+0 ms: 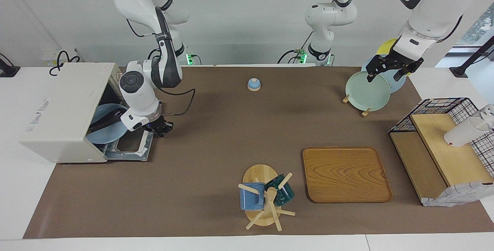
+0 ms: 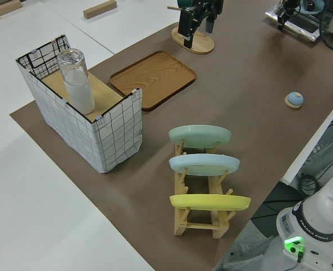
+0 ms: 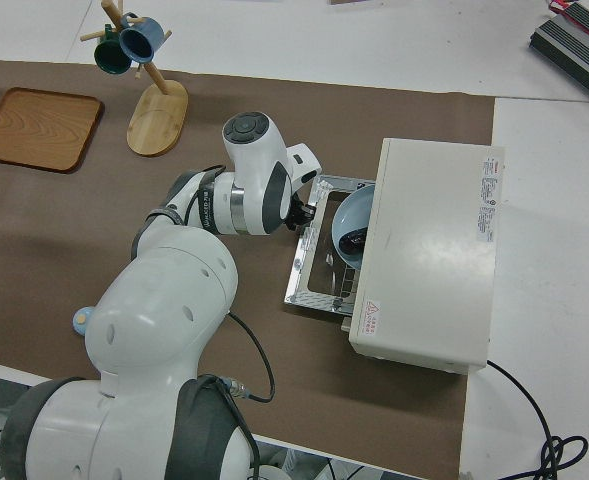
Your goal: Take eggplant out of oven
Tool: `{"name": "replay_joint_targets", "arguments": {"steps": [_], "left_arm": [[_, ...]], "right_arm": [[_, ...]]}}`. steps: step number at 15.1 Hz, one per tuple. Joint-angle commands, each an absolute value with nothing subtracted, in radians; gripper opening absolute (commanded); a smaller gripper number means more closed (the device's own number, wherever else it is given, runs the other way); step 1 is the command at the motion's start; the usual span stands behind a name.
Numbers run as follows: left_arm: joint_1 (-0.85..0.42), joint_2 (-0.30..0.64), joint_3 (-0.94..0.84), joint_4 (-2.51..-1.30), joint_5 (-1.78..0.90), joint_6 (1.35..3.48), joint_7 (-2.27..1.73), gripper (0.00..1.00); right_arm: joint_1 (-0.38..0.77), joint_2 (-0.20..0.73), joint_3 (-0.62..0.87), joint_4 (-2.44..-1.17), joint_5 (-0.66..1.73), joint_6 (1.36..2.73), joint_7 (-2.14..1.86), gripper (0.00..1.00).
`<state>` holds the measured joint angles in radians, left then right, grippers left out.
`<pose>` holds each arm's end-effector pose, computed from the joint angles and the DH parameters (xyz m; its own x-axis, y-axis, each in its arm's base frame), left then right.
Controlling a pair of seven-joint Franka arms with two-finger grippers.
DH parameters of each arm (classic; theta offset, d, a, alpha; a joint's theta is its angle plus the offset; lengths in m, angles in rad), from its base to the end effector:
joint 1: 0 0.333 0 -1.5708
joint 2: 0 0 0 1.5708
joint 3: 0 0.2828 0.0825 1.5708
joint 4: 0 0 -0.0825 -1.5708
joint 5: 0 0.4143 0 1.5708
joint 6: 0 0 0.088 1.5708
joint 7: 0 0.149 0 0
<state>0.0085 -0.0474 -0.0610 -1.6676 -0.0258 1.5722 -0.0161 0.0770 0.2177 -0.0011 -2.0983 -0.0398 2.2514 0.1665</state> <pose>0.5666 -0.0341 0.5283 0.9982 -0.0361 -0.0484 -0.0351 -0.9991 0.0221 0.5788 0.0416 0.2167 0.9961 -0.0656 -0.0591 -0.0633 -0.9972 0.0398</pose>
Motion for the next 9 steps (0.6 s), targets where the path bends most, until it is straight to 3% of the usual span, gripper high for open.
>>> {"name": "replay_joint_targets", "arguments": {"steps": [1,2,4,5,9], "left_arm": [[0.025,-0.052,-0.074,-1.66,-0.009,1.559,-0.008,1.0],[0.025,-0.052,-0.074,-1.66,-0.009,1.559,-0.008,1.0],[0.025,-0.052,-0.074,-1.66,-0.009,1.559,-0.008,1.0],[0.025,-0.052,-0.074,-1.66,-0.009,1.56,-0.008,1.0],[0.025,-0.052,-0.074,-1.66,-0.009,1.56,-0.008,1.0]], "right_arm": [[0.074,0.19,-0.002,-2.022,-0.012,2.145,0.17,0.0],[0.065,0.169,-0.003,-2.008,-0.015,2.116,0.169,0.12],[0.061,0.131,-0.014,-1.996,-0.032,2.07,0.163,0.62],[0.051,0.108,-0.017,-1.996,-0.047,2.044,0.157,0.74],[0.012,0.089,-0.014,-2.008,-0.126,2.006,0.156,0.7]]}}
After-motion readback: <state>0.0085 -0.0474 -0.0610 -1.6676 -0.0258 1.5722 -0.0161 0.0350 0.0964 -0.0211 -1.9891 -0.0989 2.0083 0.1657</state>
